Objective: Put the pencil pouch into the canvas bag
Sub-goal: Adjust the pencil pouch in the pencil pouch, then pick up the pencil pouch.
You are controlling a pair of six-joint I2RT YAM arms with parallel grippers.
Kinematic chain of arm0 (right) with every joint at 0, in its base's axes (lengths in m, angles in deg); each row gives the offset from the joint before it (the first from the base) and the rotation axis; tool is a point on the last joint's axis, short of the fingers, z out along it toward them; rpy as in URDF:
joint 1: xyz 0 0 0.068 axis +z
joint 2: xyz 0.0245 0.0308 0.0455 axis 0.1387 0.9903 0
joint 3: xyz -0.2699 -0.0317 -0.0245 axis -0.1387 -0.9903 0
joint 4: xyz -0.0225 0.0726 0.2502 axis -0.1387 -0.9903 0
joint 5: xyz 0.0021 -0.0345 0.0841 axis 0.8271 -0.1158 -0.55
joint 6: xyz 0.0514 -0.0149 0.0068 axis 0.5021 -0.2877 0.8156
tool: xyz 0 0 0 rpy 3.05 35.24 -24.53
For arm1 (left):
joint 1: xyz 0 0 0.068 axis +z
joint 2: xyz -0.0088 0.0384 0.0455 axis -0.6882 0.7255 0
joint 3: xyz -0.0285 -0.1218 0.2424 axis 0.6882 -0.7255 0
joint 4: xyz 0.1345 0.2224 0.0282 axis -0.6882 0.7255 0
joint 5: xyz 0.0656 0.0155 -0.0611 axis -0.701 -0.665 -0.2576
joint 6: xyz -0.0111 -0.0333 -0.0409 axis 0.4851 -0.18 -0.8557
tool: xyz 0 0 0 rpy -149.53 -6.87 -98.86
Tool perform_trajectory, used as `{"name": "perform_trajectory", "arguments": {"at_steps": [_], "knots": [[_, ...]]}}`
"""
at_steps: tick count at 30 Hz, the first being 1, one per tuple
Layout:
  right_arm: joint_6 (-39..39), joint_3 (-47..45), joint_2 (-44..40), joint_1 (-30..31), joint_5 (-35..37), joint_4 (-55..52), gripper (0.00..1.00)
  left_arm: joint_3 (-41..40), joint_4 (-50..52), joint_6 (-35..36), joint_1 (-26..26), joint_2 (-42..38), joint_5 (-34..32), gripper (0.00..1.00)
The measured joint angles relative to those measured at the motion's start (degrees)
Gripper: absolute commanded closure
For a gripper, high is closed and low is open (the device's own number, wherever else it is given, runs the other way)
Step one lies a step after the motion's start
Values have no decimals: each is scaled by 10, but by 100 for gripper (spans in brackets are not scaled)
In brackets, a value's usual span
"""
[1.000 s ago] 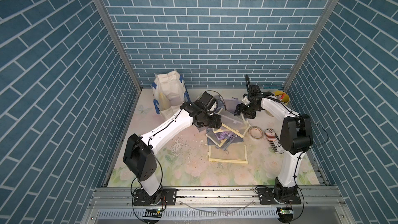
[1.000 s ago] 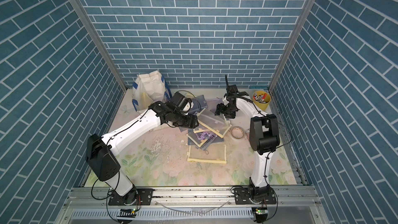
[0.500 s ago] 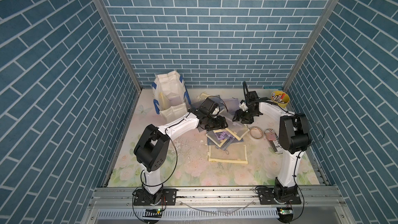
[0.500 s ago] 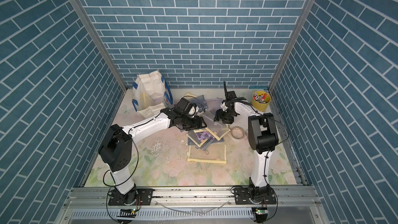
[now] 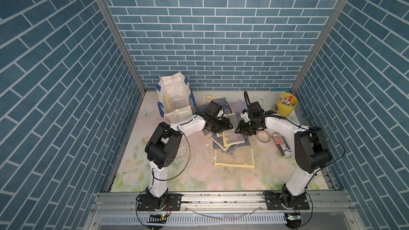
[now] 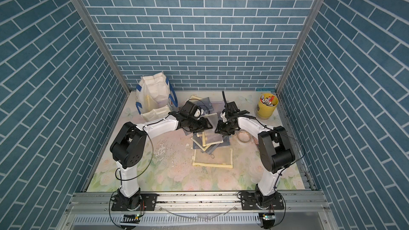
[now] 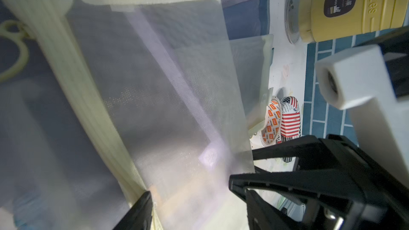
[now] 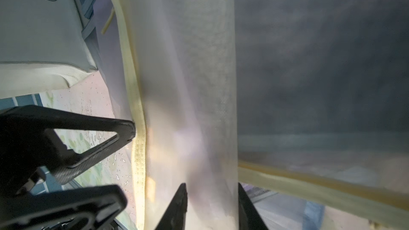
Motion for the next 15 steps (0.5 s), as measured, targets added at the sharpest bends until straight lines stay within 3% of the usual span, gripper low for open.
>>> {"name": "perform_trajectory", "arguments": {"at_steps": [4, 11, 15], "knots": [[13, -3, 0, 2, 0, 7, 72, 0, -5, -5, 0, 6, 0, 36], [23, -3, 0, 5, 0, 9, 56, -53, -15, -8, 16, -23, -4, 42], [23, 9, 3, 5, 0, -13, 54, -70, -10, -7, 31, -27, -7, 44]]}}
